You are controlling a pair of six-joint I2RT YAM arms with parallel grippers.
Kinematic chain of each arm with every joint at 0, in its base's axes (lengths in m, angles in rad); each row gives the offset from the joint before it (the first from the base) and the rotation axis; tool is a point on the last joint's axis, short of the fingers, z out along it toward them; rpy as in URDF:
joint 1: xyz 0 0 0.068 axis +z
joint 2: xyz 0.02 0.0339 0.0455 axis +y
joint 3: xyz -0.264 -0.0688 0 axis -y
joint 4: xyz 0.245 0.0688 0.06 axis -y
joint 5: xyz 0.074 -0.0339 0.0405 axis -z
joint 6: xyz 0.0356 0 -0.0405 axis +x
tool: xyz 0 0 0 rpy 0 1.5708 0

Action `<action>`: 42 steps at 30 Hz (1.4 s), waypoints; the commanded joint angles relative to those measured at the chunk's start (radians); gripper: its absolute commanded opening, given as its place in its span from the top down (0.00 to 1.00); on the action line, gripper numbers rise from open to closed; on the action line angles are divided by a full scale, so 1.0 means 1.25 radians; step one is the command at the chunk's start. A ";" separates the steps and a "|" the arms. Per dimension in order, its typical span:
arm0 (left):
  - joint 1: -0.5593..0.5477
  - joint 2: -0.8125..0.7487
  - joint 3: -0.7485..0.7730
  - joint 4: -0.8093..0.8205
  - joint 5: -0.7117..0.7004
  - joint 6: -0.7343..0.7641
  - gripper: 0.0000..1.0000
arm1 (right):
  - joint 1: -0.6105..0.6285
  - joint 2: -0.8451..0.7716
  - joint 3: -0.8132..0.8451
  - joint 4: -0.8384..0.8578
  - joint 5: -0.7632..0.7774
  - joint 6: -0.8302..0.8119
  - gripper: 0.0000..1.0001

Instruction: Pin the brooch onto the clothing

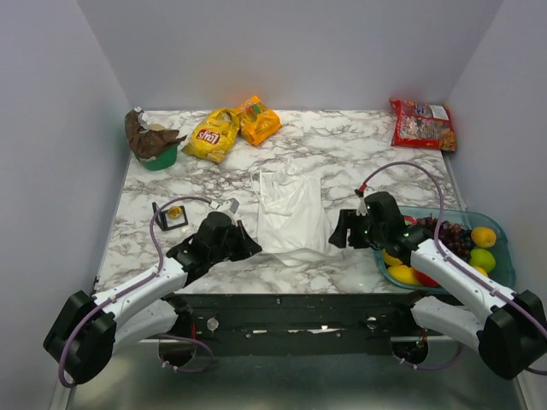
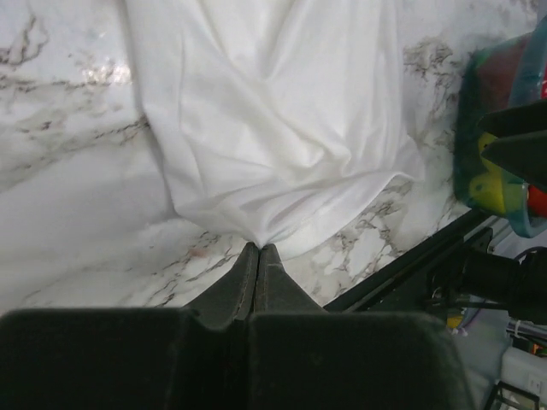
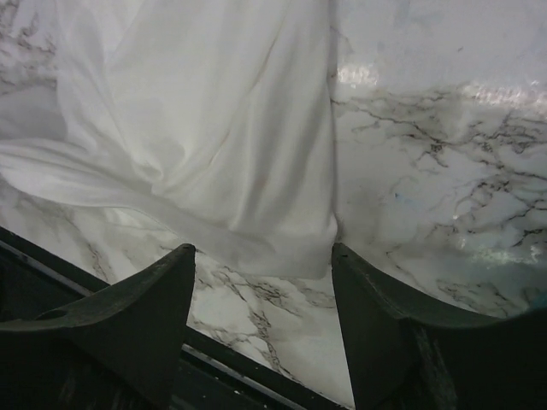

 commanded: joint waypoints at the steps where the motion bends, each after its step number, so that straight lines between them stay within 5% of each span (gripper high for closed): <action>1: 0.052 -0.044 -0.063 0.059 0.094 -0.024 1.00 | 0.058 0.039 -0.041 0.028 0.032 0.053 0.30; 11: 0.150 -0.080 -0.103 0.044 0.137 0.006 1.00 | 0.106 0.045 -0.085 0.033 0.092 0.112 0.33; 30: 0.166 -0.070 -0.119 0.053 0.165 0.011 1.00 | 0.106 0.159 -0.080 0.101 0.104 0.112 0.53; 35: 0.167 -0.075 -0.119 0.047 0.161 0.014 1.00 | 0.107 0.191 -0.083 0.108 0.094 0.111 0.67; 42: 0.179 -0.094 -0.050 0.035 0.164 0.034 1.00 | 0.107 0.089 -0.013 0.020 0.081 0.101 0.99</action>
